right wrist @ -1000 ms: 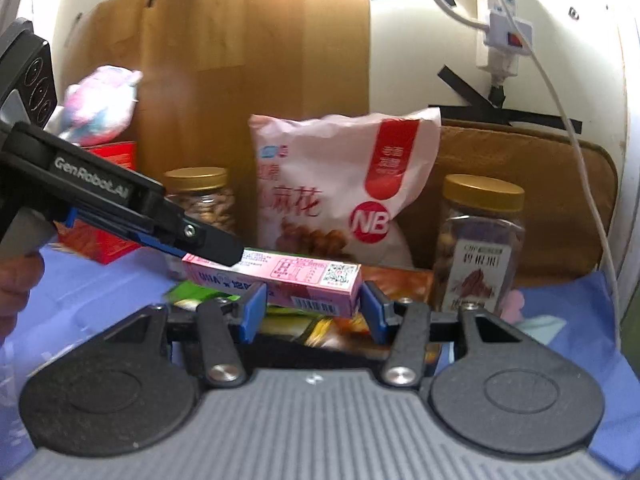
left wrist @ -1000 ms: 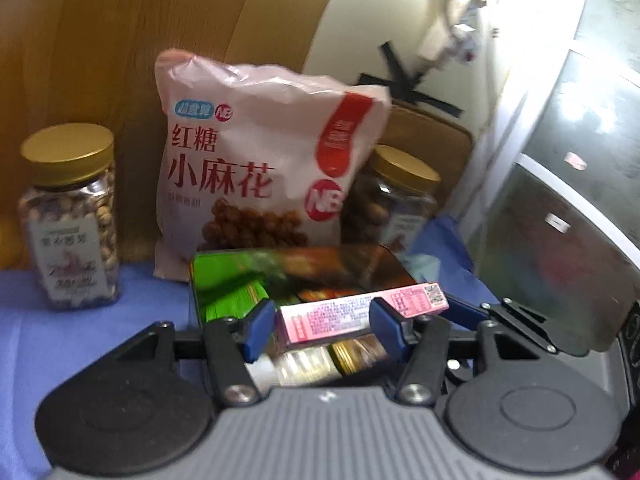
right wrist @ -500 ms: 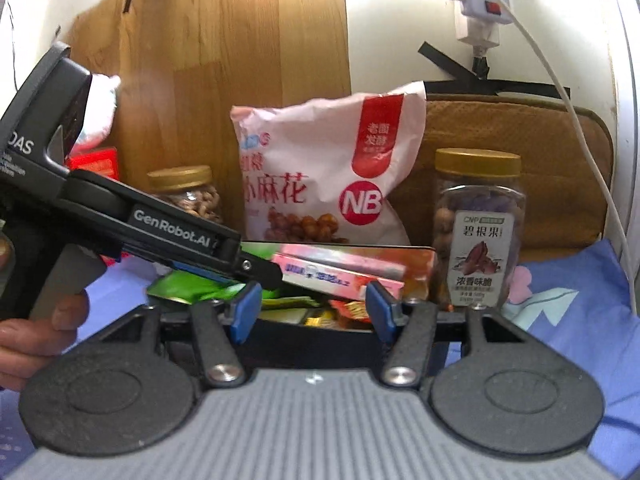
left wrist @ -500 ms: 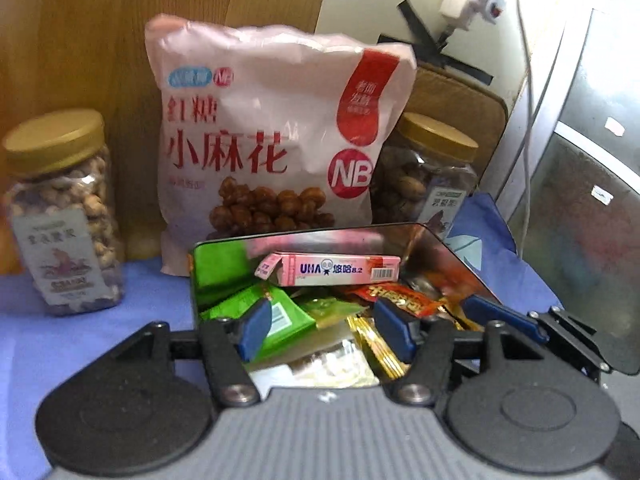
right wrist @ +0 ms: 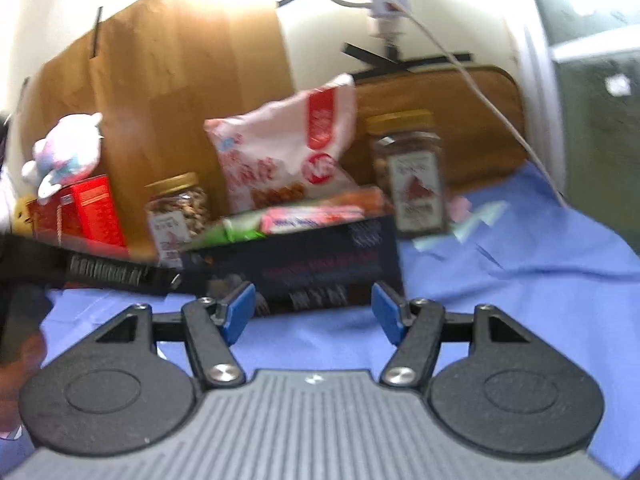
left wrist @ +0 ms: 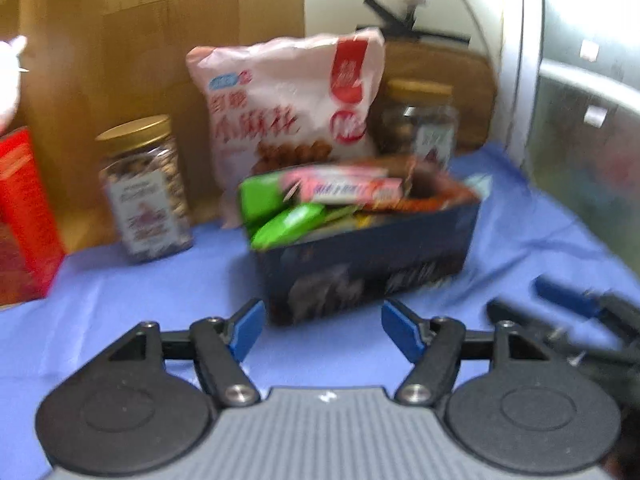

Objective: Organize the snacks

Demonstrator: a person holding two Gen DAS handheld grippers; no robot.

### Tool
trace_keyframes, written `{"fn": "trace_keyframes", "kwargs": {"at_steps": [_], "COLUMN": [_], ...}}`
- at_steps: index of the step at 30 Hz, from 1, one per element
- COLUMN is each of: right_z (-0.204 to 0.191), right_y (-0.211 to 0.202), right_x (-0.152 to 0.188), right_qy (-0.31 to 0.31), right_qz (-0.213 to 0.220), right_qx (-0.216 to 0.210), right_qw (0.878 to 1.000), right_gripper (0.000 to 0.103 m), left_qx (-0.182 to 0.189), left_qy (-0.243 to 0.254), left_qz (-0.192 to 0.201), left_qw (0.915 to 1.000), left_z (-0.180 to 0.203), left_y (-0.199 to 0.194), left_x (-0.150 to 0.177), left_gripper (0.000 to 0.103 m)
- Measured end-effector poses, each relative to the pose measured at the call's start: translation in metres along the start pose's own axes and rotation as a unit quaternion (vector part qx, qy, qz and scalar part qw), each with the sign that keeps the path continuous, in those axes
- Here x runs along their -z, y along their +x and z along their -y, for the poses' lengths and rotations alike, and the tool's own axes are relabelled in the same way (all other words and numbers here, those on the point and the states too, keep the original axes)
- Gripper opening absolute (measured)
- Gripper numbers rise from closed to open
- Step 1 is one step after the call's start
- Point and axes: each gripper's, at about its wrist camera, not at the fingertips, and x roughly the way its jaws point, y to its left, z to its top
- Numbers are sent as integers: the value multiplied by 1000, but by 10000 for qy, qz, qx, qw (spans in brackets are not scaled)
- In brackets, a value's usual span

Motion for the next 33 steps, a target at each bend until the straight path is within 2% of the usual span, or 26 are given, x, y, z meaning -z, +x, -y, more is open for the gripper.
{"fn": "trace_keyframes", "kwargs": {"at_steps": [3,9,12,15,18,21,33], "right_z": [2,-8,-15,-18,-14,-11,-9], "right_y": [-9,-25,-31,-42,-45,-44,-48], "right_x": [7,21,30,32,32,32,34], "right_qy": [292,355,212,100,195,315,445], "right_qz": [10,54,119,445,573,578,595], "right_qx": [122,56,42,42,18,-15,-114], "right_qw": [9995,9993,9997,9990,9982,9978,9972], "right_gripper": [67,68,70,81,81,81,83], "left_qx": [-124,-302,-459,-614,-750,-838,-902], "left_qy": [-119,-400,-473,-450,-373,-274,-184], "left_qz": [-182,-291,-306,-290,-263,-153,-136], "left_qw": [9997,9983,9974,9967,9961,9960,9957], "left_z": [1,-2,-4,-3,0,2,4], "left_y": [-4,-10,-11,-11,-10,-13,-12], "left_x": [19,46,56,66,75,77,78], "left_gripper": [66,67,73,75,76,77,78]}}
